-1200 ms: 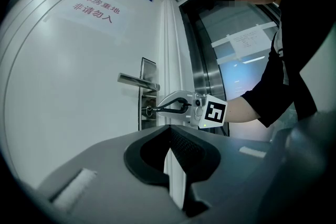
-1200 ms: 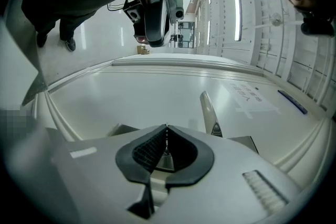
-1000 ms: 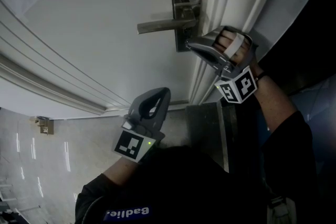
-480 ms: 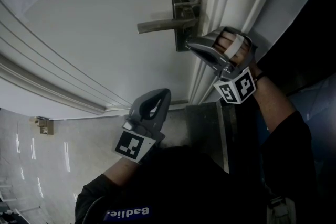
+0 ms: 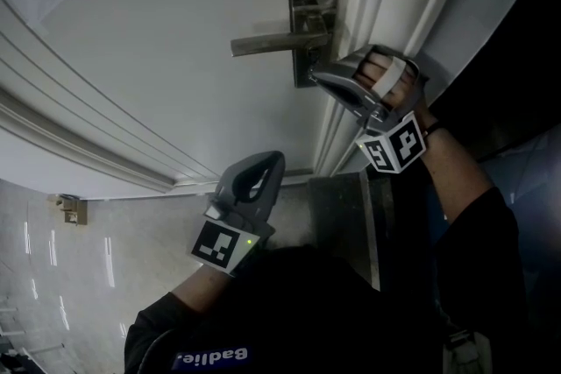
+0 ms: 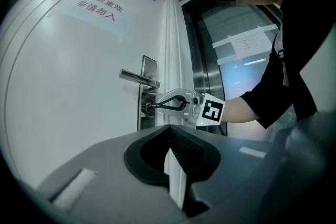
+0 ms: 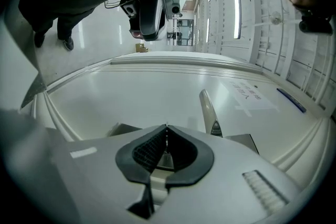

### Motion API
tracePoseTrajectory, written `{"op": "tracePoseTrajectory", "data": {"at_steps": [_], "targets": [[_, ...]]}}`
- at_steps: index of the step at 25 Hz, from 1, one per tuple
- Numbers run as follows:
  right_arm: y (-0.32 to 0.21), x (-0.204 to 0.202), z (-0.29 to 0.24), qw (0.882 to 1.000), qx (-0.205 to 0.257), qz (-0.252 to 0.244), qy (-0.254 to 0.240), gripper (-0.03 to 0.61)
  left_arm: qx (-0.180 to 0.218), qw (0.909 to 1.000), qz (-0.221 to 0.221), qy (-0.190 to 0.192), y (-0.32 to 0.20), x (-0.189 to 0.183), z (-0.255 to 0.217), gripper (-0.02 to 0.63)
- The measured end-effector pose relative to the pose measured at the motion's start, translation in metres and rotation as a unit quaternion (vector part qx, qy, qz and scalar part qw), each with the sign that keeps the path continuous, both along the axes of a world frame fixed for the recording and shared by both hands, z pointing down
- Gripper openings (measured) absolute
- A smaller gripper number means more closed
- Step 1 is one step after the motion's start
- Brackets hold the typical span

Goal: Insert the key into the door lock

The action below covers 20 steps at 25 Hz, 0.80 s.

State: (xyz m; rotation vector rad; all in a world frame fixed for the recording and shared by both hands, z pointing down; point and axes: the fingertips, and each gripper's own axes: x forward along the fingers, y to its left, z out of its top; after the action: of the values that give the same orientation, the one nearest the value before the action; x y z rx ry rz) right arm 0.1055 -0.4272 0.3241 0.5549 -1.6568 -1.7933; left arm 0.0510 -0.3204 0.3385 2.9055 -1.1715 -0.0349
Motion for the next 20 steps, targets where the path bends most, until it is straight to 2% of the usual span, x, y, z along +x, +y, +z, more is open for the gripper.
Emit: {"op": "tracePoseTrajectory", "data": {"at_steps": [20], "targets": [[-0.0017,-0.0012,-0.0008,1.0,0.003,0.02,0.006,0.012,-0.006,1.0,0.002,0.004,0.0106,-0.0041,0.0018,0.017]]}}
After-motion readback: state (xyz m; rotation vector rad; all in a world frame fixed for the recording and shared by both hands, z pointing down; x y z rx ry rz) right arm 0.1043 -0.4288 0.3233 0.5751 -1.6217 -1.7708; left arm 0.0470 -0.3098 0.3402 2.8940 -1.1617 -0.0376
